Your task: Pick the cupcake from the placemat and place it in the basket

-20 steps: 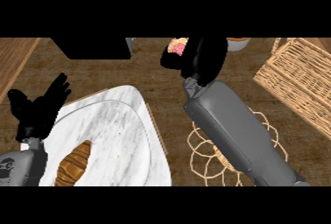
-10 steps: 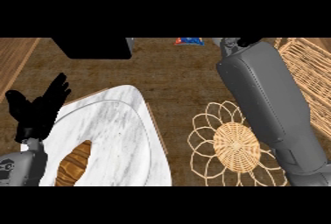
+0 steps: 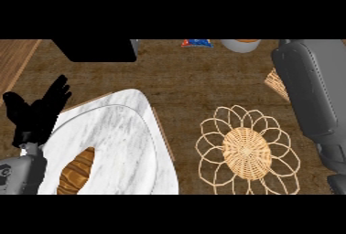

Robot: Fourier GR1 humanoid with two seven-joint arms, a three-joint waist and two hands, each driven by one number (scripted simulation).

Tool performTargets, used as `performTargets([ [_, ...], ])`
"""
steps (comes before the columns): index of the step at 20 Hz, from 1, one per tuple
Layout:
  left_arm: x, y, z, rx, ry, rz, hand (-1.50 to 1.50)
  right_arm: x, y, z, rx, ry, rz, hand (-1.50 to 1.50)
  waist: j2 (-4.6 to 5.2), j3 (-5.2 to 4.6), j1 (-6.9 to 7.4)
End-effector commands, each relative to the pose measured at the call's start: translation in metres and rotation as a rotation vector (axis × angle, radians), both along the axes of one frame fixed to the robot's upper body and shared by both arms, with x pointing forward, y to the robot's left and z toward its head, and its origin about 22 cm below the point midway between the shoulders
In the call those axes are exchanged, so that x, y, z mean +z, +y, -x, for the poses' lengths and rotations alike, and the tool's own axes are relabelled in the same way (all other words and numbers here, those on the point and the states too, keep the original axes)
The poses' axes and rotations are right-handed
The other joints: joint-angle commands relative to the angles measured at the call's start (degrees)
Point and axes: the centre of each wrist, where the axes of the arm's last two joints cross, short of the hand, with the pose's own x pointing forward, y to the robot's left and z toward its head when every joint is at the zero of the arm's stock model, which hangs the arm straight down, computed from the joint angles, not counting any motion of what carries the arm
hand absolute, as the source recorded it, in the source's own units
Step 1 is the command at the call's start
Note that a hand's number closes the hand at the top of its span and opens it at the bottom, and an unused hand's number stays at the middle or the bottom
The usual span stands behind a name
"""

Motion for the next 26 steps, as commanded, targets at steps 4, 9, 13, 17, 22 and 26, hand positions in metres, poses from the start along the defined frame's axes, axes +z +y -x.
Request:
performTargets([
  [4,-0.004,-0.011,0.011,-0.004,0.007,0.019,0.00,-0.025,-0.075,0.008,-0.077,0.056,-0.025,1.50,-0.10,0.04,0.12],
  [9,-0.010,-0.017,0.004,-0.006,0.003,0.025,0.00,-0.057,-0.117,0.018,-0.083,0.064,-0.018,1.50,0.04,0.05,0.05],
  [13,-0.024,-0.001,0.011,-0.004,0.008,0.016,0.00,-0.065,-0.128,0.020,-0.083,0.023,-0.059,1.50,0.06,0.02,0.22],
  [17,-0.001,-0.010,0.004,-0.005,0.000,0.014,0.00,-0.090,-0.131,0.015,-0.072,0.004,-0.060,1.50,0.10,0.04,0.50],
  [22,0.005,-0.001,-0.002,-0.009,0.002,0.009,0.00,-0.113,-0.170,0.022,-0.240,-0.013,-0.131,-1.50,0.17,0.06,0.55],
  [26,0.006,-0.011,0.004,-0.018,0.005,0.002,0.00,-0.118,-0.180,0.016,-0.195,-0.013,-0.096,-1.50,0.22,0.08,0.96],
])
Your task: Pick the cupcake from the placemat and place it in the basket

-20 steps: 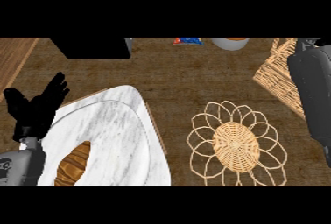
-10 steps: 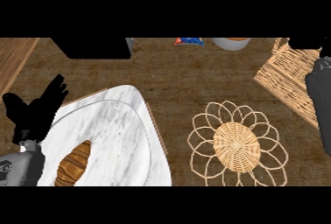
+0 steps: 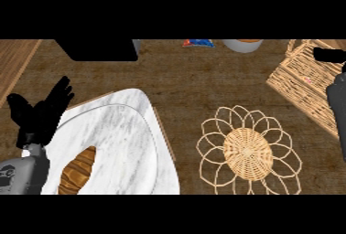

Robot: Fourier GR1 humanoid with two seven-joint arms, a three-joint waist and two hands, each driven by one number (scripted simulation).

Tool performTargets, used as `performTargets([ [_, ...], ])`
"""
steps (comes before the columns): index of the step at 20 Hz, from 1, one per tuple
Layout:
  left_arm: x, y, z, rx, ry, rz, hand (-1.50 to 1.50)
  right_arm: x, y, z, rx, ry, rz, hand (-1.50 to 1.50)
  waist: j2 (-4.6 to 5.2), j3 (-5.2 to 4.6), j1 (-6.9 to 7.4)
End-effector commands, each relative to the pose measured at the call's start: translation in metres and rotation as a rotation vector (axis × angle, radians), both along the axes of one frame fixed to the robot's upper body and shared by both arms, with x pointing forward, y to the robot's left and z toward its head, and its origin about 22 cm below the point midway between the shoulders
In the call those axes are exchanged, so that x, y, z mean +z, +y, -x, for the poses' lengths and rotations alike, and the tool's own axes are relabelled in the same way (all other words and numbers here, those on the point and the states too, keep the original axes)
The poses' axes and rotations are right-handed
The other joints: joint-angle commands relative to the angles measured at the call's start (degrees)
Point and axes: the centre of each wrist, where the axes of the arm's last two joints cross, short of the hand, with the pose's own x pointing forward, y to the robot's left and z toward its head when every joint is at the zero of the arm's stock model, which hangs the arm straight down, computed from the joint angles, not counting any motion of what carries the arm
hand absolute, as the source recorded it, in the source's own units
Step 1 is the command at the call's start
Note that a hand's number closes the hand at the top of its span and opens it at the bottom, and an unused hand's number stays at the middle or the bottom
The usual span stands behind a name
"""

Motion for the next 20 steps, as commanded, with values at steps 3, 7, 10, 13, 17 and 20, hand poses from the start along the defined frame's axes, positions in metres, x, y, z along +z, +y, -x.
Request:
performTargets([
  [3,-0.011,0.005,0.001,-0.004,0.000,-0.002,0.00,0.014,0.013,-0.011,0.058,-0.063,0.024,-1.50,-0.04,-0.04,-0.06],
  [7,-0.007,0.013,0.003,-0.002,-0.005,0.013,0.00,0.032,-0.038,0.004,-0.025,-0.208,-0.045,-1.50,0.03,-0.01,-0.12],
  [10,0.002,0.010,0.004,0.021,-0.008,0.003,0.00,0.026,-0.050,0.024,-0.102,-0.381,-0.106,-1.50,-0.31,0.05,-0.95],
  [13,-0.006,0.019,0.008,0.035,0.014,0.003,0.00,0.045,-0.059,0.041,-0.135,-0.487,-0.184,-1.50,-0.66,-0.04,-1.94],
  [17,-0.009,0.015,0.011,0.057,0.002,0.004,0.00,0.040,-0.082,0.096,-0.109,-0.490,-0.207,-1.50,-0.66,-0.07,-2.22],
  [20,-0.003,0.015,0.016,0.039,0.016,0.008,0.00,0.032,-0.108,0.144,-0.072,-0.453,-0.250,-1.50,-0.85,0.01,-2.87],
])
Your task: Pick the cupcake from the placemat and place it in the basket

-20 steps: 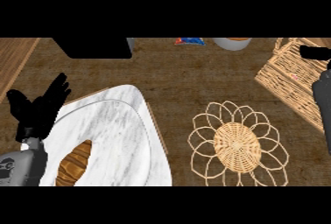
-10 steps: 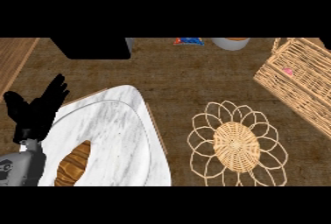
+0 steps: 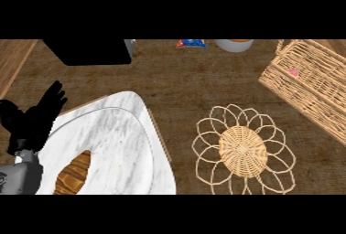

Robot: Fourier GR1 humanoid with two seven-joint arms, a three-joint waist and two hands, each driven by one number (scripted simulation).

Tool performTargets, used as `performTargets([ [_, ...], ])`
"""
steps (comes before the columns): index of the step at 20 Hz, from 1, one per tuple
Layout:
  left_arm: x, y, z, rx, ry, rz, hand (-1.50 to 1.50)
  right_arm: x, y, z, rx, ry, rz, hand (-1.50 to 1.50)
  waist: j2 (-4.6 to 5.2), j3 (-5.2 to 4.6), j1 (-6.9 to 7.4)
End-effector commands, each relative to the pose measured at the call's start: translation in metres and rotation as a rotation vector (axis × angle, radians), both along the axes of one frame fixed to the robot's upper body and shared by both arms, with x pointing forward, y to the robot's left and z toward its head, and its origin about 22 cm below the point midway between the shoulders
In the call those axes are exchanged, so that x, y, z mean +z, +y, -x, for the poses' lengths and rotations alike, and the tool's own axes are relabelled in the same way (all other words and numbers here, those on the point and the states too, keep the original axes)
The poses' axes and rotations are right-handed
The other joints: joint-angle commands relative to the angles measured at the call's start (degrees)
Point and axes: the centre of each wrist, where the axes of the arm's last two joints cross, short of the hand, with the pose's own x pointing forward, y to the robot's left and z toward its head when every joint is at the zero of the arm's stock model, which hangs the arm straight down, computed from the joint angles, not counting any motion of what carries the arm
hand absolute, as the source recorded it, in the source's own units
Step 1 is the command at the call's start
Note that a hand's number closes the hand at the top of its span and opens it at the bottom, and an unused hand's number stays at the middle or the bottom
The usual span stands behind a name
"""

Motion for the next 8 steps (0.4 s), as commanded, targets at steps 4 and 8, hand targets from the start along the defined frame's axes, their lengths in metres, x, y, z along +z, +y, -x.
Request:
performTargets([
  [4,0.001,-0.005,0.006,0.023,0.000,-0.012,0.00,0.000,-0.035,0.107,0.100,0.066,-0.045,-1.50,-0.12,0.03,-0.71],
  [8,0.006,0.004,-0.009,0.021,-0.015,0.004,0.00,-0.012,-0.032,0.163,0.175,0.105,-0.046,-1.50,0.10,0.00,-1.10],
])
